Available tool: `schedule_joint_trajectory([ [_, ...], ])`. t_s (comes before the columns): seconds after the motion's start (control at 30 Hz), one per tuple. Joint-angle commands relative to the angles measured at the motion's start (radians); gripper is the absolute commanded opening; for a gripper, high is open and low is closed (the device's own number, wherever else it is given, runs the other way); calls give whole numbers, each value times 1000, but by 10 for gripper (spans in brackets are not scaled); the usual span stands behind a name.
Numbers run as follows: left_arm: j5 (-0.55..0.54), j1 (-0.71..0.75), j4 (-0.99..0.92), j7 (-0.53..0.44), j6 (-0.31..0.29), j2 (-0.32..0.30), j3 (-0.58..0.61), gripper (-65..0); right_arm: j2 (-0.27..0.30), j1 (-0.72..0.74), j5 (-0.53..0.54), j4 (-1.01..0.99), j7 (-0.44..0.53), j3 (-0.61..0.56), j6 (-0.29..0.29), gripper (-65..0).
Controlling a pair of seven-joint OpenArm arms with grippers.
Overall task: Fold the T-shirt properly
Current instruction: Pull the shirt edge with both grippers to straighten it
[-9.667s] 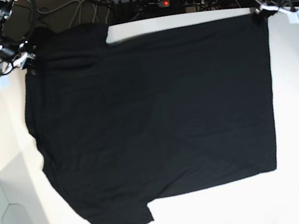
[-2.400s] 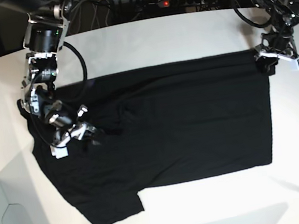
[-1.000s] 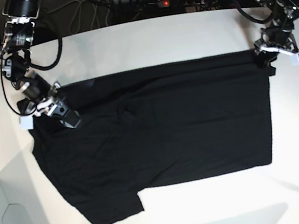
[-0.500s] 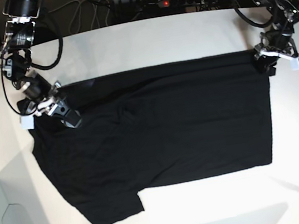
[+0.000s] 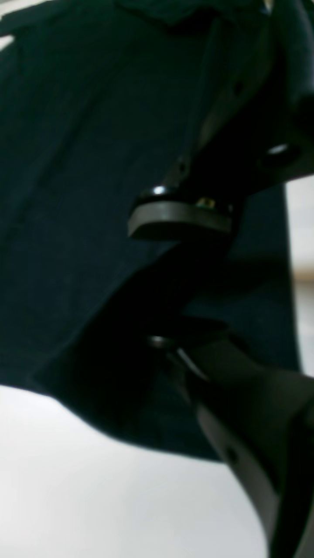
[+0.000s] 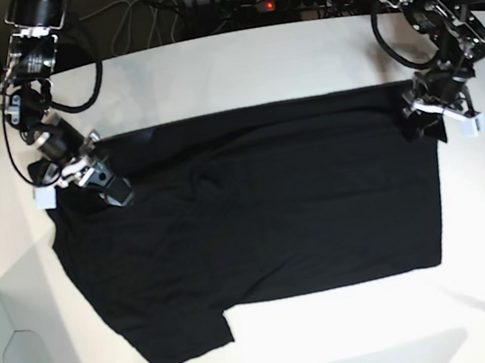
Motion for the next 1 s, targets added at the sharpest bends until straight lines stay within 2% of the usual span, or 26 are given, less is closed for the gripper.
schedule_joint_trajectory([
  [0.0,-19,-20,4,-13,-8,-13,-2,-383,9,9,33,20,11,1,3,-405],
  [0.2,-19,-76,-96,-22,-8,-2,-21,-383,9,9,33,20,9,1,3,-405],
  [0.4,-19,-119,-194,-22,-8,-5,-139,-383,9,9,33,20,9,1,3,-405],
  [0.7,-19,-145,-208,-13,-8,-14,-324,-383,9,10,33,20,8,1,3,-405],
  [0.97,-19,-137,-209,-13,-8,-20,-332,-383,7,9,33,22,8,-1,3,-405],
])
